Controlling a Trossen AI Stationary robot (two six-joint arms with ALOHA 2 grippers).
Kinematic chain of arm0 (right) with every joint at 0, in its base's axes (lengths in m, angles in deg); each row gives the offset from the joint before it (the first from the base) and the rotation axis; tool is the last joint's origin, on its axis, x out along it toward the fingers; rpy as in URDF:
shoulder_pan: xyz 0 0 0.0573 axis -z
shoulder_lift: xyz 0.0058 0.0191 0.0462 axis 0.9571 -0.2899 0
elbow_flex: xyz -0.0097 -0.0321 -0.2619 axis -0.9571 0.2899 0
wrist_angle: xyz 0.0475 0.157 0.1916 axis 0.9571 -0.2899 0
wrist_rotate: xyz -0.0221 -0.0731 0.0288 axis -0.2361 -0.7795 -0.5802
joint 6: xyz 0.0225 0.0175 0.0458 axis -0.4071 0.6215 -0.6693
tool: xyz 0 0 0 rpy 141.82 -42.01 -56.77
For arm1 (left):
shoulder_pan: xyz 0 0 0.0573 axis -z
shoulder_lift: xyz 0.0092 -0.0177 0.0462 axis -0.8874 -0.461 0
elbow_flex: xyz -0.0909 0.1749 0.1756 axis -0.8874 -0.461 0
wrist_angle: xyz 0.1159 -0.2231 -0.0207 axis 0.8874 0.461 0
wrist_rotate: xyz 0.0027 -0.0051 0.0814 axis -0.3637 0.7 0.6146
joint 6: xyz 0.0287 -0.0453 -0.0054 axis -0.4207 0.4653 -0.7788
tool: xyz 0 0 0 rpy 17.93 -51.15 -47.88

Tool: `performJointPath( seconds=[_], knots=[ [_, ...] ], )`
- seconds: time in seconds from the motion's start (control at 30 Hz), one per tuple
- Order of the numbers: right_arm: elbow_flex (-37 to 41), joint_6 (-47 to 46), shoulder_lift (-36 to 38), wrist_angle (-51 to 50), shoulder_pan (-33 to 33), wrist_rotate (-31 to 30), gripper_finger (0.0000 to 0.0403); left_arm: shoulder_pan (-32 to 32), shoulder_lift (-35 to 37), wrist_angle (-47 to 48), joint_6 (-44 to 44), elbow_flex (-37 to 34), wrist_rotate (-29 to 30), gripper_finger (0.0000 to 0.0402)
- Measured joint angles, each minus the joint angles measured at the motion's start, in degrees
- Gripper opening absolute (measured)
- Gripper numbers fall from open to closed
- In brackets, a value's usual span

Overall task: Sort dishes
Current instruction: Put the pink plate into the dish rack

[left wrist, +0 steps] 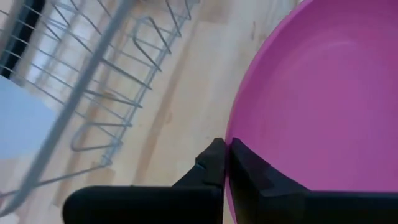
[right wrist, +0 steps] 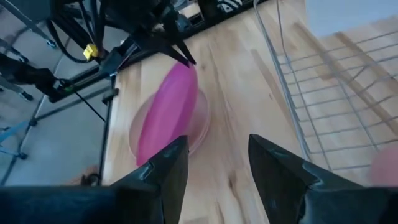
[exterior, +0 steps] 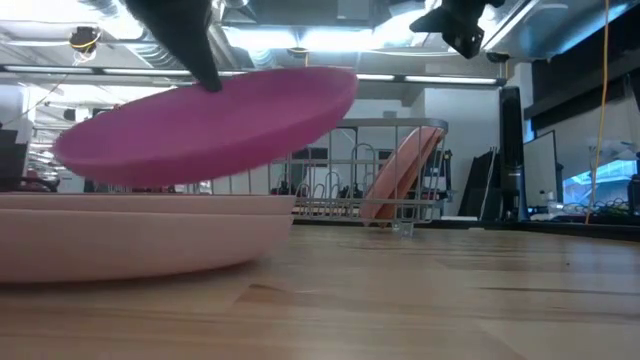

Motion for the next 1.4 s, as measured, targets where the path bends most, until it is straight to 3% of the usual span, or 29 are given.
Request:
performJointPath(
  seconds=[0.27, 0.6, 0.8, 1.17, 1.4],
  knots=[
    [0.00, -0.21, -1.78, 2.75, 0.00, 0.07, 0.0172, -0.13, 0.00, 0.05, -4.11, 3.11, 4.84, 0.0000],
    [0.00, -8.76, -8.37, 6.45, 0.05, 1.89, 0.0172, -0.42, 0.00, -0.30, -5.20, 4.75, 15.49, 0.0000],
    [0.00, -9.04, -9.81, 14.30, 0.04, 8.00, 0.0172, -2.15, 0.00, -0.32, -5.04, 4.75, 15.78, 0.0000],
    [-0.02, -8.85, -9.79, 14.20, 0.04, -0.44, 0.0172, -3.17, 0.00, -3.32, -5.42, 4.75, 15.82, 0.0000],
    [-0.02, -5.42, -9.79, 14.24, 0.04, -1.06, 0.0172, -3.83, 0.00, -3.81, -3.01, 4.75, 16.03, 0.0000]
  ],
)
